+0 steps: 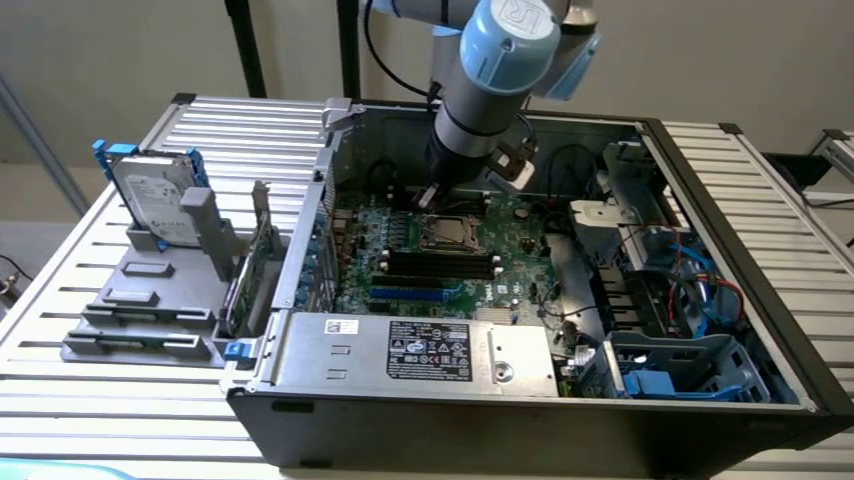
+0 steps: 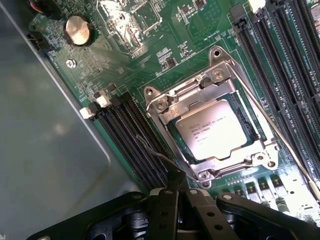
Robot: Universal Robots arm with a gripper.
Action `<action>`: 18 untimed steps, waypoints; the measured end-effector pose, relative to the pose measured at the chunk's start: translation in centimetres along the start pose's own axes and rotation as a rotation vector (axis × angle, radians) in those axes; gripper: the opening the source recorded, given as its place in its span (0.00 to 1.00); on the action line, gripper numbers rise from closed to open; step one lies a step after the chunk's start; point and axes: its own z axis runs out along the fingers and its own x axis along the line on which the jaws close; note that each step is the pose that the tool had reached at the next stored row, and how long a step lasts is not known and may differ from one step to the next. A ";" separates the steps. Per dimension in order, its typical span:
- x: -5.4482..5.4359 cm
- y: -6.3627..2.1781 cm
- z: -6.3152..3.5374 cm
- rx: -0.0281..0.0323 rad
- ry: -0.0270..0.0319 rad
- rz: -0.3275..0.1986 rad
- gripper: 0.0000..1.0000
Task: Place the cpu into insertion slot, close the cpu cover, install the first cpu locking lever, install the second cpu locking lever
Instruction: 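Install the first cpu locking lever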
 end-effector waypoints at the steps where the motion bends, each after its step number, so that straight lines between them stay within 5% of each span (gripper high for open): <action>1: 0.0 0.08 0.01 0.0005 -0.0002 0.000 0.11; 11: 0.8 1.11 0.05 0.0051 -0.0064 0.003 0.11; 18: 1.3 1.65 0.13 0.0011 -0.0174 0.006 0.11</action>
